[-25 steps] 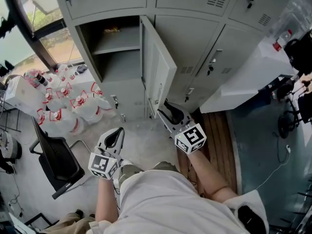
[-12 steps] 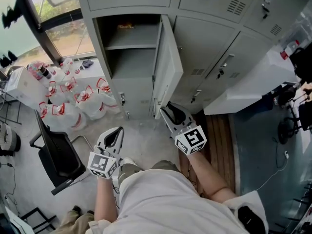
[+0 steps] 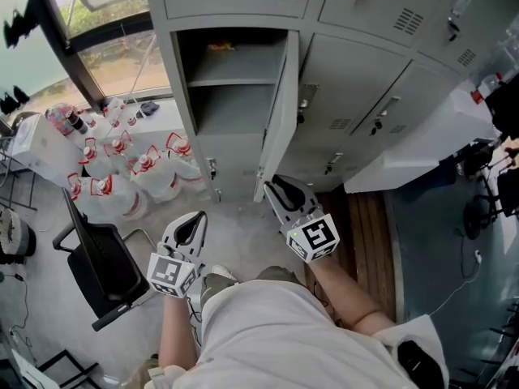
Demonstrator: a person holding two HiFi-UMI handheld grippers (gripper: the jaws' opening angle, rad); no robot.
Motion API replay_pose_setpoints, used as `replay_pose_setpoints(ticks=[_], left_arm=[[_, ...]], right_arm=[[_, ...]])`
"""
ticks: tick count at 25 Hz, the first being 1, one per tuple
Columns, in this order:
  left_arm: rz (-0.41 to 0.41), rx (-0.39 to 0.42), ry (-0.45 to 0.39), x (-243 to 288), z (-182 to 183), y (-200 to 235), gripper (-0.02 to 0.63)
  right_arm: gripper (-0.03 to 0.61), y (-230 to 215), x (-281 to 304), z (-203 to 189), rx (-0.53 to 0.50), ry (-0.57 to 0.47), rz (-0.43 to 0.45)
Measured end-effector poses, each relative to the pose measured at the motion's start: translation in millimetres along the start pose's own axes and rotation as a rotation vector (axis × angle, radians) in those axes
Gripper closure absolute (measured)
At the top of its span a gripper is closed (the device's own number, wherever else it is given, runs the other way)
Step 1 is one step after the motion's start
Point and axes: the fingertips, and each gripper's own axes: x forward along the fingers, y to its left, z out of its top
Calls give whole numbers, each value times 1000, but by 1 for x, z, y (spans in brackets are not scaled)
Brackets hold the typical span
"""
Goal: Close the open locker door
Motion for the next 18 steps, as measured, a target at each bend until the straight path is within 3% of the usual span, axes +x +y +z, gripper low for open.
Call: replay_pose_setpoints(ticks=[18], left_arm=[[-53,6,-17,-18,-5,87,611]], right_arm=[[495,37,80,5,-12,-13,-103]])
